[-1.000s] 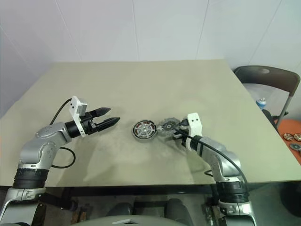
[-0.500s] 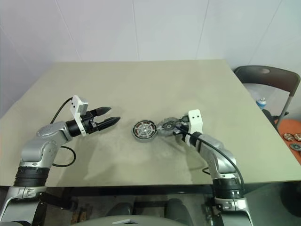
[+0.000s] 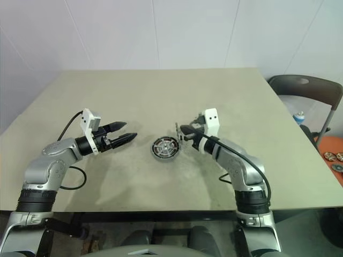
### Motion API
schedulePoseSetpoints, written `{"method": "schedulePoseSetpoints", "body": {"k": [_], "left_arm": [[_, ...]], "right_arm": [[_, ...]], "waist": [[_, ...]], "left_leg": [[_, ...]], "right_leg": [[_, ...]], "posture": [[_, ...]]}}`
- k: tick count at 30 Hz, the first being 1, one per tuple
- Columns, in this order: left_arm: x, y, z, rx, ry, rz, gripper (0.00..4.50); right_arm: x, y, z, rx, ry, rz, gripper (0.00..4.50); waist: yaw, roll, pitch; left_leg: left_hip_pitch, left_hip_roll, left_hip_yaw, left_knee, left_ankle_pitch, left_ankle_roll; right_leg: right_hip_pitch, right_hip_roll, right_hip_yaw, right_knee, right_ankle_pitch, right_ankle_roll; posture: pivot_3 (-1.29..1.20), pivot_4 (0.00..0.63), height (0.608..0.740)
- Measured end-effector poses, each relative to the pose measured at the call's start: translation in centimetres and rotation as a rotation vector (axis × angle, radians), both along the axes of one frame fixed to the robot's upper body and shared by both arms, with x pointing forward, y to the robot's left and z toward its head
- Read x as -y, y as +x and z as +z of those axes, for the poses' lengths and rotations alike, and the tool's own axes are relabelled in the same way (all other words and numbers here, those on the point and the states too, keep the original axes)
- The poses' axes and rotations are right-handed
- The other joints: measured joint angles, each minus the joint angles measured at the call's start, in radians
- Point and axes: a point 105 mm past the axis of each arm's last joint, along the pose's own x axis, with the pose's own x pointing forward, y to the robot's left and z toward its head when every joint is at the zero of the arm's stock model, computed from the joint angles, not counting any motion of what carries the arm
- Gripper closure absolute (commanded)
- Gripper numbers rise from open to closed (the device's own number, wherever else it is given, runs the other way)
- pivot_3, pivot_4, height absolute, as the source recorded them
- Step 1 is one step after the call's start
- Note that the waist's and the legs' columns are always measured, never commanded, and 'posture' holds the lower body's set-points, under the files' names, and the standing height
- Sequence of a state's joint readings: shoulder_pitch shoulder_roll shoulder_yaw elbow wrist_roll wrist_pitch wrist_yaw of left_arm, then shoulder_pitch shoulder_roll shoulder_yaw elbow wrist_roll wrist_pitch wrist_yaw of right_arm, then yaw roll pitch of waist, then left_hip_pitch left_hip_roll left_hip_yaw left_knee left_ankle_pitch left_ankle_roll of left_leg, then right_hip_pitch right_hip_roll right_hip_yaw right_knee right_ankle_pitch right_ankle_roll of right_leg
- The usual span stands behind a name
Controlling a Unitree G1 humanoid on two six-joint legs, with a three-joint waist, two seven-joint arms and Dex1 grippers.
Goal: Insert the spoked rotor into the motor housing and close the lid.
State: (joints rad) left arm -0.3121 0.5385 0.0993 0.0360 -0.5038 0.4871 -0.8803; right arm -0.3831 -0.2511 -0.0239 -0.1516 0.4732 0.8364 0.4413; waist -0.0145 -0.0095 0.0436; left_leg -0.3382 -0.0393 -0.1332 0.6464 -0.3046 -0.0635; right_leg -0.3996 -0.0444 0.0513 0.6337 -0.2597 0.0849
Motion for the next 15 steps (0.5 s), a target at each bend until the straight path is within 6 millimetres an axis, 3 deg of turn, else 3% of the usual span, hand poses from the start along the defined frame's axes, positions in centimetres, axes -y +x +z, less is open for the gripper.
{"method": "schedulePoseSetpoints", "body": {"k": [9, 15], "left_arm": [[-0.1, -0.3, -0.3, -0.004, 0.004, 0.015, 0.24], [-0.3, -0.6, -0.4, -0.004, 0.009, 0.033, 0.24]], "right_arm": [[-2.0, 1.0, 1.9, 0.059, -0.098, 0.187, 4.48], [-5.1, 0.9, 2.8, 0.075, -0.144, 0.422, 4.48]], "waist": [[-0.004, 0.0, 0.0], [-0.003, 0.0, 0.0]], "left_leg": [[0.0, 0.0, 0.0, 0.0, 0.0, 0.0], [0.0, 0.0, 0.0, 0.0, 0.0, 0.0]], "right_leg": [[0.0, 0.0, 0.0, 0.0, 0.0, 0.0], [-0.001, 0.0, 0.0, 0.0, 0.0, 0.0]], "posture": [[0.0, 0.0, 0.74], [0.0, 0.0, 0.74]]}}
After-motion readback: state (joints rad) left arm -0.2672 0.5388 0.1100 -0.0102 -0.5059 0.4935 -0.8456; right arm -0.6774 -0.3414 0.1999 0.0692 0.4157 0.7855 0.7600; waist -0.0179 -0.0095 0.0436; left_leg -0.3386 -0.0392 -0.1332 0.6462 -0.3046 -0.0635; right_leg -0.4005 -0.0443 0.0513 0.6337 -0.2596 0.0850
